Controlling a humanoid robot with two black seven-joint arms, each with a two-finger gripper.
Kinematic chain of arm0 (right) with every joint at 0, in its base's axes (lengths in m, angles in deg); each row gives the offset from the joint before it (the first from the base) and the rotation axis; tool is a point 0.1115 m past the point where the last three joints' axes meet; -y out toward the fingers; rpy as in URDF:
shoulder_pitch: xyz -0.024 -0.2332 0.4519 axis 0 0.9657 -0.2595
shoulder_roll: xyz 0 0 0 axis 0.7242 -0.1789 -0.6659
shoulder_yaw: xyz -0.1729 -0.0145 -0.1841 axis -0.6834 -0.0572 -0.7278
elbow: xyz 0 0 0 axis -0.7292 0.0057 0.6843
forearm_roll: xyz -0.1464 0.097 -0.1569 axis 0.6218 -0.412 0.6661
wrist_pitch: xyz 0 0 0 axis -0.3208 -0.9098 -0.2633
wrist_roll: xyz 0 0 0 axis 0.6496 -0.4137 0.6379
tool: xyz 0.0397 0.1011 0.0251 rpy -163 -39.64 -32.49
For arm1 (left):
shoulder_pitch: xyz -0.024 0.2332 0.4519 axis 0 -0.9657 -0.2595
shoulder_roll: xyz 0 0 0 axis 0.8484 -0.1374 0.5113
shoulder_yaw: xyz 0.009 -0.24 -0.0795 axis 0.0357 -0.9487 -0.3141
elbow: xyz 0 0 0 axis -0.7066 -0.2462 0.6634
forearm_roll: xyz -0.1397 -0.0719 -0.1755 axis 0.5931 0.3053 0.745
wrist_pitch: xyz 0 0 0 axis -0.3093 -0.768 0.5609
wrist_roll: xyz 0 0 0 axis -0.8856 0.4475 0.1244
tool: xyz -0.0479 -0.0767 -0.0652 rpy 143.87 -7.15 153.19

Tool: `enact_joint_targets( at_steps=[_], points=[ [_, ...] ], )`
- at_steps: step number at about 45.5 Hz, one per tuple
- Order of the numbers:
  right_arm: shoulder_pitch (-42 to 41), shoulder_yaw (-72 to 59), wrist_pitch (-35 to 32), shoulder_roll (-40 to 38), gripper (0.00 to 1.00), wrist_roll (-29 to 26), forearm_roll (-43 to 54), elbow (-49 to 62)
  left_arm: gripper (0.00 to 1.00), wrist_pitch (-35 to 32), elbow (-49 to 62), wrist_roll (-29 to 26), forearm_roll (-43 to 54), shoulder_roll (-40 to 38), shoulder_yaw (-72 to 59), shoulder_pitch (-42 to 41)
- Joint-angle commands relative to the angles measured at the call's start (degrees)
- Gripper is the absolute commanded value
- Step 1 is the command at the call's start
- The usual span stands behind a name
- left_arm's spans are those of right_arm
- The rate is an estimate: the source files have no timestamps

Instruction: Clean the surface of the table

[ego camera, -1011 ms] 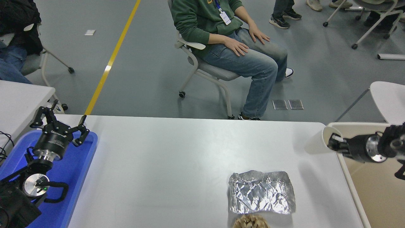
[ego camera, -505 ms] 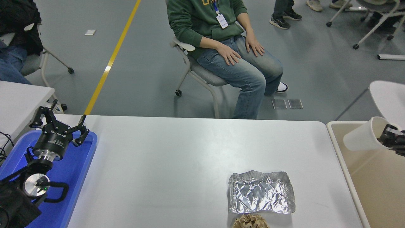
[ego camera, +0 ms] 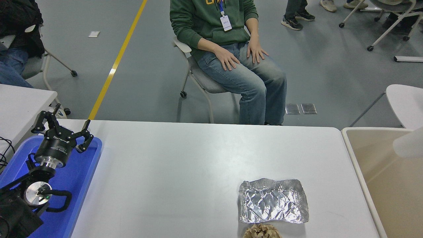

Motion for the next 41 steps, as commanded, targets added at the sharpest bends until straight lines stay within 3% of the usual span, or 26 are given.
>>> enact_joint_targets(
  at_steps=[1, 7, 17, 24, 41],
  points=[
    [0.9, -1.1, 3.8, 0.2, 0.0, -0.2, 0.2, 3.2, 1.0, 0.0, 0.0, 0.0, 0.0, 0.0, 0.0, 0.0],
    [4.8, -1.3, 9.4, 3.8, 0.0, -0.1, -0.8, 7.8, 1.0, 0.0, 0.0, 0.0, 0.0, 0.0, 0.0, 0.0],
    [13.7, -1.2, 24.3, 11.7, 0.0, -0.1, -1.2, 13.5, 1.0, 0.0, 0.0, 0.0, 0.0, 0.0, 0.0, 0.0],
    [20.9, -0.9, 32.7, 21.5, 0.0, 0.0, -8.5, 23.2, 1.0, 0.0, 0.0, 0.0, 0.0, 0.0, 0.0, 0.0],
    [34.4, 0.1, 38.7, 47.5, 0.0, 0.1, -17.3, 57.6, 1.0, 0.0, 0.0, 0.0, 0.0, 0.0, 0.0, 0.0]
  ],
)
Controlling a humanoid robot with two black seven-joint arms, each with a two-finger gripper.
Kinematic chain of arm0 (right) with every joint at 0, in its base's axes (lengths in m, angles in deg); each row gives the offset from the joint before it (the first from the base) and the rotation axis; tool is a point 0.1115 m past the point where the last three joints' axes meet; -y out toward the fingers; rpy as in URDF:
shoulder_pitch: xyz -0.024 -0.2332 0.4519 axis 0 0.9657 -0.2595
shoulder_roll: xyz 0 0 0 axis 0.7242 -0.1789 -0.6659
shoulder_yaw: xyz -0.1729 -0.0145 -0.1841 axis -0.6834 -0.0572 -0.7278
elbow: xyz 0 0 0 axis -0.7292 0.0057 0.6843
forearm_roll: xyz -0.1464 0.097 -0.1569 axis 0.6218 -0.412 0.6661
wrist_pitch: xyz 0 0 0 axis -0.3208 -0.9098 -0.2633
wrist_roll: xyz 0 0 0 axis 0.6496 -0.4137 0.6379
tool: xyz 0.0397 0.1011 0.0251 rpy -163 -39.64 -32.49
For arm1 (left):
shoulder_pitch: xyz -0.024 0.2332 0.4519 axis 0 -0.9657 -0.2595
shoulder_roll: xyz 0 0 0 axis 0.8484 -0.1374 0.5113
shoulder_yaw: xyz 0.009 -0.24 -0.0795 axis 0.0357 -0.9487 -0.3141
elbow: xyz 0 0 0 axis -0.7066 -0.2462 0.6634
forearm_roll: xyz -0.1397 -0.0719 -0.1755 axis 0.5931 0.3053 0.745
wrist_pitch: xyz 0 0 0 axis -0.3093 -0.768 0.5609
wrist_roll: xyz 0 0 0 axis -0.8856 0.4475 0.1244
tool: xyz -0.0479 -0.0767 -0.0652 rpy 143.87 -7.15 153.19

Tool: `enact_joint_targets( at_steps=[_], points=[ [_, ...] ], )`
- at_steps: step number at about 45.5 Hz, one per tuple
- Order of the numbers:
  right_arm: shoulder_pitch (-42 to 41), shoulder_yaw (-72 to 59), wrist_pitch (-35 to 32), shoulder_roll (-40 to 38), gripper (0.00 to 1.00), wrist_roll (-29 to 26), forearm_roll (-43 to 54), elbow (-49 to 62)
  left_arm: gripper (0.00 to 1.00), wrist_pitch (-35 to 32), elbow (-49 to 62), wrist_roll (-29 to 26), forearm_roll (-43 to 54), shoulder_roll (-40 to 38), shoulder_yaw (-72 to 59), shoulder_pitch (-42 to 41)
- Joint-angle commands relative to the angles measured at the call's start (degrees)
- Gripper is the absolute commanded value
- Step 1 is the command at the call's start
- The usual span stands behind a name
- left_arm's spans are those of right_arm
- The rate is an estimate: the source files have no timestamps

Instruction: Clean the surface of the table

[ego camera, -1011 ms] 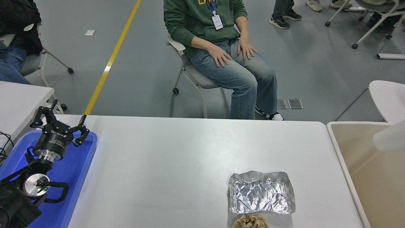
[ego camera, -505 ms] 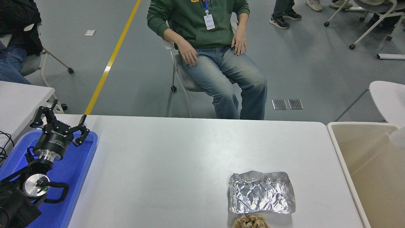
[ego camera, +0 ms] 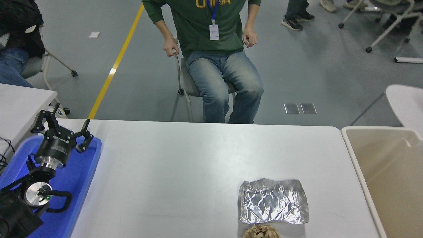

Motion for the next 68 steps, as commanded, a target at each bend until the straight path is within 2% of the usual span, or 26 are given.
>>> enact_joint_targets(
  at_steps=[1, 2, 8, 19, 42, 43, 46, 47, 48, 49, 68],
  points=[
    [8.3, 0.5, 4.7, 16.4, 0.0, 0.1, -6.1, 21.9, 1.0, 0.0, 0.0, 0.0, 0.0, 0.0, 0.0, 0.0],
    [9.3, 0.8, 5.1, 19.2, 0.0, 0.1, -8.1, 26.1, 1.0, 0.0, 0.0, 0.0, 0.0, 0.0, 0.0, 0.0],
    [10.9, 1.2, 6.4, 25.3, 0.0, 0.1, -12.3, 33.0, 1.0, 0.0, 0.0, 0.0, 0.0, 0.0, 0.0, 0.0],
    [12.0, 1.3, 10.2, 31.9, 0.0, 0.1, -14.5, 35.6, 1.0, 0.0, 0.0, 0.0, 0.0, 0.0, 0.0, 0.0],
    [13.8, 3.0, 10.9, 34.1, 0.0, 0.1, -15.4, 35.4, 1.0, 0.0, 0.0, 0.0, 0.0, 0.0, 0.0, 0.0],
    [13.8, 3.0, 10.9, 34.1, 0.09, 0.1, -15.4, 35.4, 1.0, 0.0, 0.0, 0.0, 0.0, 0.0, 0.0, 0.0],
    [13.8, 3.0, 11.0, 34.1, 0.51, 0.0, -15.4, 35.4, 1.0, 0.0, 0.0, 0.0, 0.0, 0.0, 0.0, 0.0],
    [13.7, 3.0, 11.0, 34.1, 0.66, 0.0, -15.4, 35.3, 1.0, 0.0, 0.0, 0.0, 0.0, 0.0, 0.0, 0.0],
    [13.7, 3.0, 10.8, 34.0, 0.91, 0.0, -15.4, 34.9, 1.0, 0.0, 0.0, 0.0, 0.0, 0.0, 0.0, 0.0],
    [13.7, 3.0, 10.6, 34.0, 1.0, 0.1, -15.4, 34.8, 1.0, 0.0, 0.0, 0.0, 0.0, 0.0, 0.0, 0.0],
    [12.0, 3.1, 10.1, 30.2, 1.0, 0.5, -15.5, 34.1, 1.0, 0.0, 0.0, 0.0, 0.0, 0.0, 0.0, 0.0]
  ],
)
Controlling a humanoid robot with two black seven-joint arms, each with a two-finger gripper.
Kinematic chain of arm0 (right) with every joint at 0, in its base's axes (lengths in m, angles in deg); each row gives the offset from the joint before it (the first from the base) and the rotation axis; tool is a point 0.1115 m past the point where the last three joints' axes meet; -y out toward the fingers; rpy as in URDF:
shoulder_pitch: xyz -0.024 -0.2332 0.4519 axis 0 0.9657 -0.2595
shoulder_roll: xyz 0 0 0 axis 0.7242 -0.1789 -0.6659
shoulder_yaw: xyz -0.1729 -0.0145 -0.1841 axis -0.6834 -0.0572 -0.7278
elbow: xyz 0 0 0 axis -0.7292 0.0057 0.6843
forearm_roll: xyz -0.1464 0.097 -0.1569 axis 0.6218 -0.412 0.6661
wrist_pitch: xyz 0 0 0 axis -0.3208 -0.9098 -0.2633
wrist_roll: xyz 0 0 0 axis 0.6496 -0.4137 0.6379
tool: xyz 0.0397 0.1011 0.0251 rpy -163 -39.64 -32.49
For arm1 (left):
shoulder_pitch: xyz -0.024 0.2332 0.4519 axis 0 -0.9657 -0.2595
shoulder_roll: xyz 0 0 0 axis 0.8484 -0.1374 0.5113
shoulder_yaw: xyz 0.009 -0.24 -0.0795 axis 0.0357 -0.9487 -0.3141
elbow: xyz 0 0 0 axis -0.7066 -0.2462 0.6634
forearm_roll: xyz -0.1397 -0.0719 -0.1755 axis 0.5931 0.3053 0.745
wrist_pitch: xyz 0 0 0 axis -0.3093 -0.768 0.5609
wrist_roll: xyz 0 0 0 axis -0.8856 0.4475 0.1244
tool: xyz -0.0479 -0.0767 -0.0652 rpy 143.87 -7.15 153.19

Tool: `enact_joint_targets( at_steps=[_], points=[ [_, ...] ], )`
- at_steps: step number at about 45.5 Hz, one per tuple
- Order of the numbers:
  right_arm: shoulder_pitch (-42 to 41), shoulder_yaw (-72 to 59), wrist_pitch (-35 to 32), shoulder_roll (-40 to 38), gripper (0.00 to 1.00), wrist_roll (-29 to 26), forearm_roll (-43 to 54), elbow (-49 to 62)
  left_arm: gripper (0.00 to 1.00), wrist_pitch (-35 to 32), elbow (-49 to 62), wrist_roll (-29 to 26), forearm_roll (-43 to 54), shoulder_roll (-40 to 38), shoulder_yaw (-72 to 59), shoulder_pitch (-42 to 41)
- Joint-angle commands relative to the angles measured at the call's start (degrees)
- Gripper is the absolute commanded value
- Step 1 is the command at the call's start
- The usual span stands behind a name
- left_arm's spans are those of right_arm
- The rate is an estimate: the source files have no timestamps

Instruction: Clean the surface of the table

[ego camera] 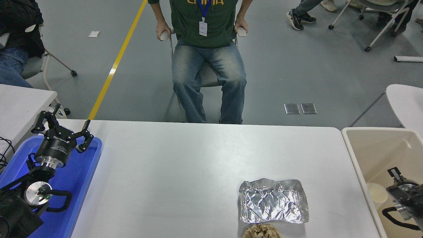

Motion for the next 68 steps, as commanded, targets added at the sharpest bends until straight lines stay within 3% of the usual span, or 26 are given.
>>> enact_joint_targets(
  at_steps=[1, 10, 18, 23, 33, 48, 68],
  points=[
    [-1.4, 0.1, -0.3, -3.0, 1.0, 0.5, -0.1, -1.0, 1.0, 0.0, 0.0, 0.0, 0.0, 0.0, 0.0, 0.0],
    [-5.9, 3.8, -0.3, -11.0, 1.0, 0.7, -0.1, -12.5, 1.0, 0.0, 0.0, 0.0, 0.0, 0.0, 0.0, 0.0],
    [-7.2, 22.6, -0.3, -22.2, 1.0, 0.8, 0.0, -36.3, 1.0, 0.0, 0.0, 0.0, 0.0, 0.0, 0.0, 0.0],
    [-5.5, 31.6, -0.2, -23.6, 1.0, 0.8, 0.0, -46.0, 1.0, 0.0, 0.0, 0.0, 0.0, 0.0, 0.0, 0.0],
    [1.1, 44.4, -0.3, -15.9, 1.0, 1.8, 0.1, -54.1, 1.0, 0.0, 0.0, 0.0, 0.0, 0.0, 0.0, 0.0],
    [10.4, 60.2, -0.3, 0.9, 1.0, 2.2, 0.1, -54.6, 1.0, 0.0, 0.0, 0.0, 0.0, 0.0, 0.0, 0.0],
    [12.1, 66.7, -0.3, 14.5, 1.0, 11.9, 0.2, -53.8, 1.0, 0.0, 0.0, 0.0, 0.0, 0.0, 0.0, 0.0]
  ],
)
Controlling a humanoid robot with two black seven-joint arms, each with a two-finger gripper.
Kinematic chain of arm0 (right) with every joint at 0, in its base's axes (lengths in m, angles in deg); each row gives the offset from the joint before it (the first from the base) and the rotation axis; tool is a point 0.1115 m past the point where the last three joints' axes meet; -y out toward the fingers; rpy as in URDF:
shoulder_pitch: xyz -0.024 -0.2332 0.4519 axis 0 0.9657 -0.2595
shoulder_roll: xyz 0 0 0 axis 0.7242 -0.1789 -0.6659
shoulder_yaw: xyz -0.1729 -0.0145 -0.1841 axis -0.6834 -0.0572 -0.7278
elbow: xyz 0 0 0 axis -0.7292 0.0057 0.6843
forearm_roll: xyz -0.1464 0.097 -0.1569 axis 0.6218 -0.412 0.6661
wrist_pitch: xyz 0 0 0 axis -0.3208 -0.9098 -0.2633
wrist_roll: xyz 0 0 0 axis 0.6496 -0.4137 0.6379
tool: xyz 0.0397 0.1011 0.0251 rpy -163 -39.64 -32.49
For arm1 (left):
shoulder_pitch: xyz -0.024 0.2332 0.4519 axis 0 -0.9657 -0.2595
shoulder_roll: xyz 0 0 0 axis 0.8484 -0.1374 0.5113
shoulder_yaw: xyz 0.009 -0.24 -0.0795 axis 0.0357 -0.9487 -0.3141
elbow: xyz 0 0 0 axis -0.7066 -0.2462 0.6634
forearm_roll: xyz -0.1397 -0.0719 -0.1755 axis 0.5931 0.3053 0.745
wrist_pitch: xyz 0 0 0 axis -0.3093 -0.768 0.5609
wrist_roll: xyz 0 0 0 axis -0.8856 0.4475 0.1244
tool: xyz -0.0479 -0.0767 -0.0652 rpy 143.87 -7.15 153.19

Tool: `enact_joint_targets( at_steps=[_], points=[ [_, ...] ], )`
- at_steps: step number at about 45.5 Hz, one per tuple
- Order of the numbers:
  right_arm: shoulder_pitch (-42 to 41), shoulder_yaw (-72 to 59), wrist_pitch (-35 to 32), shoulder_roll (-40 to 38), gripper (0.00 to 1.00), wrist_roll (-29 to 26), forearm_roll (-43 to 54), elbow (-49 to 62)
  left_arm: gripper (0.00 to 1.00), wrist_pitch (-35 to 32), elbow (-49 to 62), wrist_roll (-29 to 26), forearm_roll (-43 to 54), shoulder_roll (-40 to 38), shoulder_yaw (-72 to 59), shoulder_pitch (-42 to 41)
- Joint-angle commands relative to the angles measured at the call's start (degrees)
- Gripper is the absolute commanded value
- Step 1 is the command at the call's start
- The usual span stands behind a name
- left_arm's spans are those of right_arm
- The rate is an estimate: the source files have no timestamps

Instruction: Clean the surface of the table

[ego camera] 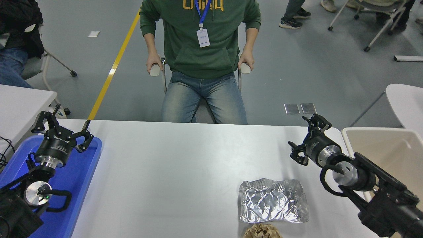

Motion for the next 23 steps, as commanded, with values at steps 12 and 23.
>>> enact_joint_targets(
  at_steps=[12, 23],
  points=[
    [1.0, 2.8, 0.0, 6.3, 1.0, 4.4, 0.3, 0.0, 1.0, 0.0, 0.0, 0.0, 0.0, 0.0, 0.0, 0.0],
    [1.2, -1.0, 0.0, -0.7, 1.0, 3.9, 0.7, -3.4, 1.0, 0.0, 0.0, 0.0, 0.0, 0.0, 0.0, 0.0]
  ],
)
